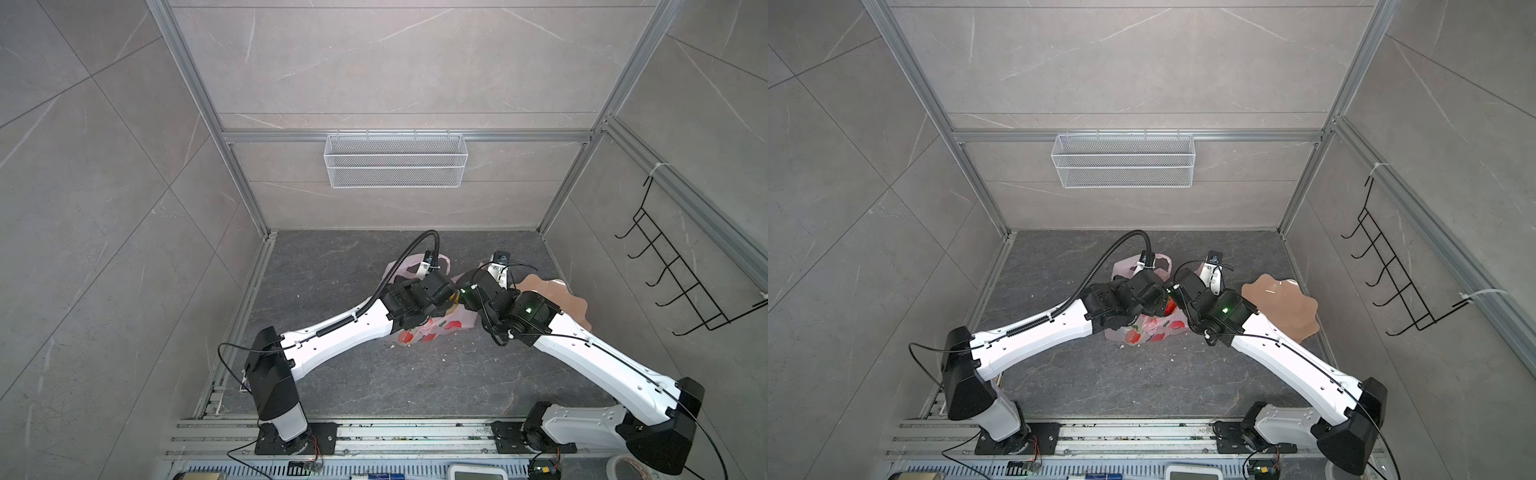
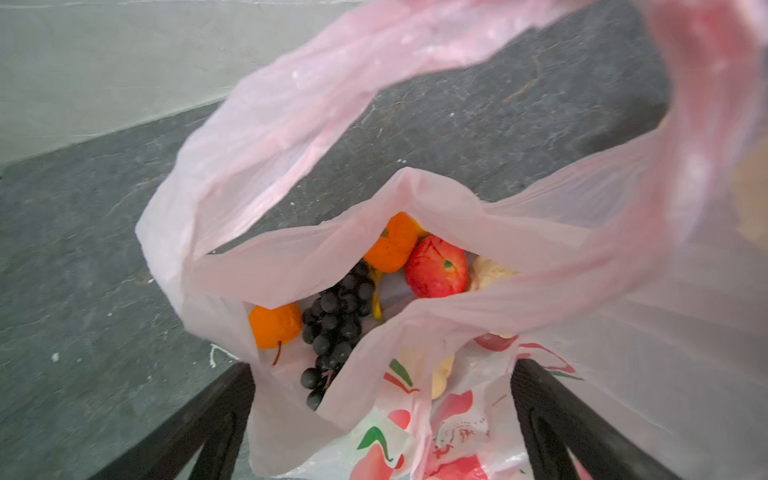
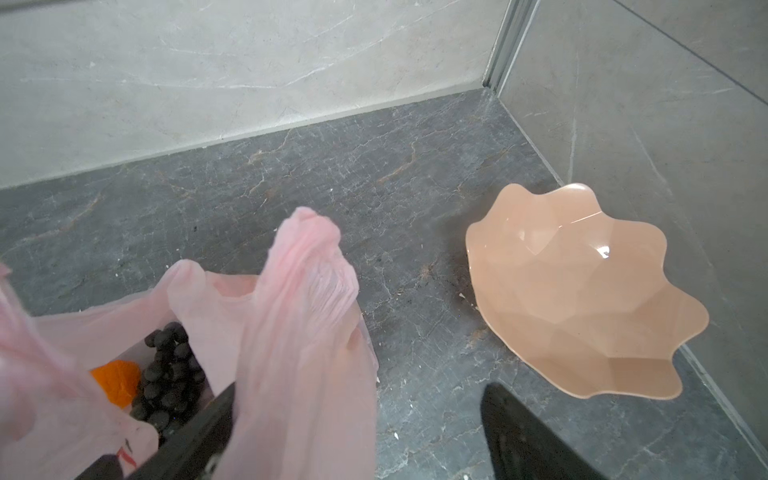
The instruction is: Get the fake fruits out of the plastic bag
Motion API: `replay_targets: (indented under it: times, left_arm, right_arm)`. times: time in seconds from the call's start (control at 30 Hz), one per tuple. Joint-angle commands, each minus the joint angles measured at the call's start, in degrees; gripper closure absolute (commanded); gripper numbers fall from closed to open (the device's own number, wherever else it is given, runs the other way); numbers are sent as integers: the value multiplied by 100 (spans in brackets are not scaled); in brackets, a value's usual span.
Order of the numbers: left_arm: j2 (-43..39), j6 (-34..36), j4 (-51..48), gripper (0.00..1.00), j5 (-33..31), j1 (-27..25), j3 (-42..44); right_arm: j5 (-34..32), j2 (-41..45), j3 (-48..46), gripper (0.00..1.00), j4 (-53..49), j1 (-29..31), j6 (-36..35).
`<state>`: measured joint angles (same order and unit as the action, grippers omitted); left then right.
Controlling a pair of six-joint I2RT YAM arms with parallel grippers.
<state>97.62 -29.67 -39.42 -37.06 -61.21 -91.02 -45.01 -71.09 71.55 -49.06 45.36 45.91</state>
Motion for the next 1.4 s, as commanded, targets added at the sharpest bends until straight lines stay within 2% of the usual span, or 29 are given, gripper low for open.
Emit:
replay_targets:
  times: [0.0, 0.2, 0.43, 0.53, 0.63, 0.8, 0.87, 0.97, 1.07, 1.23, 1.37]
  left_arm:
    - [234, -382, -491, 0, -710, 23, -478]
    - [412, -593, -707, 4, -908, 88, -573]
    - [-104, -807, -306, 19, -828, 433, 165]
    - [-453, -869, 100, 32, -572, 644, 661]
    - [-803, -796, 709, 52, -126, 830, 1232]
    - [-1262, -777, 1580, 82, 564, 1154, 2021]
    - [-1491, -831, 1958, 90, 743, 1277, 2423]
    - [-1820, -998, 2448, 96, 1039, 1573, 2982]
    - [-1834, -971, 2798, 100, 2015, 2070, 3082]
    - [-1382, -211, 2804, 100, 2374, 2277, 2111]
    - [-1165, -41, 2926, 100, 2707, 2654, 1378]
  right_arm:
    - [-60, 70, -173, 11, 36, 64, 138]
    - [-34, 204, -421, 10, 89, 65, 268]
    - [-64, 258, -561, 10, 98, 44, 313]
    - [-11, 226, -587, 10, 115, -6, 304]
    - [174, 203, -665, 13, 251, -94, 254]
    - [950, 221, -873, 28, 711, -433, 80]
    - [1372, 241, -953, 40, 853, -671, 50]
    - [2053, 325, -1126, 60, 1181, -1007, -41]
    - [2683, 326, -1189, 79, 1483, -1238, -72]
    - [3255, 120, -833, 95, 1723, -1473, -117]
    - [3235, 129, -375, 100, 1794, -1661, -217]
